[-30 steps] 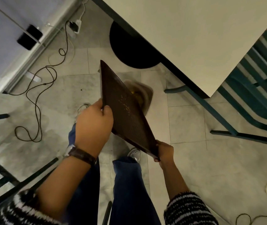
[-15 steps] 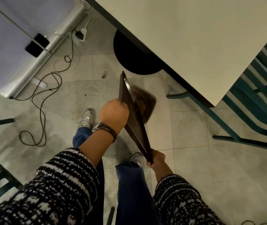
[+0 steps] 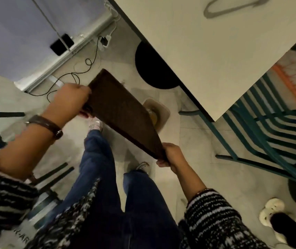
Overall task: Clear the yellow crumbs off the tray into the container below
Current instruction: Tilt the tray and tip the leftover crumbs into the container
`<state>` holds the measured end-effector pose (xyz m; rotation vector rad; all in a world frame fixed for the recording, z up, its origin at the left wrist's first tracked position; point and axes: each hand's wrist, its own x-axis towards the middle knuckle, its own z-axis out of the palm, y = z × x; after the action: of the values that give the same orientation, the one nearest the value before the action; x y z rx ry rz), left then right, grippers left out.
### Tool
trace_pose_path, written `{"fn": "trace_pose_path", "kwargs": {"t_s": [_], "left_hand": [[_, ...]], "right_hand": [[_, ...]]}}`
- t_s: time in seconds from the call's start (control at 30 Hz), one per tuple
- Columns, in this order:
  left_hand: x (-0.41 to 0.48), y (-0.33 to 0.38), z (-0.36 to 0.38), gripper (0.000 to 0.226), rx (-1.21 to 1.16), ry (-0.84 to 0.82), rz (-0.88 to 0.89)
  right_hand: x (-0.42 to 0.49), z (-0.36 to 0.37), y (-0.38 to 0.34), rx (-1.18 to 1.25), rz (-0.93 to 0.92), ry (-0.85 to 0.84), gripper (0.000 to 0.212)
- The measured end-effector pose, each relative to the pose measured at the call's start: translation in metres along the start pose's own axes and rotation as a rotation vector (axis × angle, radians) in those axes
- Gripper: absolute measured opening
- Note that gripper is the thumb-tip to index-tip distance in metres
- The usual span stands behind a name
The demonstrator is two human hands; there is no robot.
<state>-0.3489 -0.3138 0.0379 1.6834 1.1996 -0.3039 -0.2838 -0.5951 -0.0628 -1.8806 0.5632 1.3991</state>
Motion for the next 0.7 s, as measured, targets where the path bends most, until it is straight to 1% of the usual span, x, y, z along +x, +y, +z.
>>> {"fn": "trace_pose_path", "kwargs": {"t_s": [0.07,0.13,0.3,0.4,0.43,0.5,0.57,0.63,0.7], "left_hand": [[-0.011,0.021,-0.054,0.021,-0.089,-0.018,-0.059],[-0.016,0.045,-0.109,0.023,-0.131,-0.034,-0.072],[-0.009,0.094,-0.248,0.044,-0.064,-0.121,-0.091],[-0.002,0.127,-0.328,0.048,-0.005,-0.152,-0.098],[0.0,0.136,-0.352,0.047,-0.005,-0.152,-0.078],[0.006,0.154,-0.396,0.049,-0.028,-0.102,0.023],[0.009,0.18,-0.425,0.052,-0.023,-0.073,0.097],[0.008,0.202,-0.433,0.045,-0.018,-0.074,0.173],[0.016,0.217,-0.427,0.034,-0.061,-0.074,0.275]], "right_hand": [[-0.05,0.003,-0.04,-0.046,-0.084,-0.049,0.028],[-0.095,0.009,-0.08,-0.045,-0.156,-0.096,0.031],[-0.195,0.044,-0.175,-0.003,-0.298,-0.182,0.033],[-0.24,0.068,-0.22,0.028,-0.404,-0.213,0.036],[-0.252,0.076,-0.233,0.055,-0.456,-0.214,0.034],[-0.274,0.093,-0.257,0.132,-0.564,-0.21,0.03],[-0.287,0.104,-0.278,0.206,-0.635,-0.178,0.027],[-0.292,0.112,-0.294,0.234,-0.663,-0.139,0.025],[-0.29,0.116,-0.308,0.241,-0.689,-0.093,0.025]]}}
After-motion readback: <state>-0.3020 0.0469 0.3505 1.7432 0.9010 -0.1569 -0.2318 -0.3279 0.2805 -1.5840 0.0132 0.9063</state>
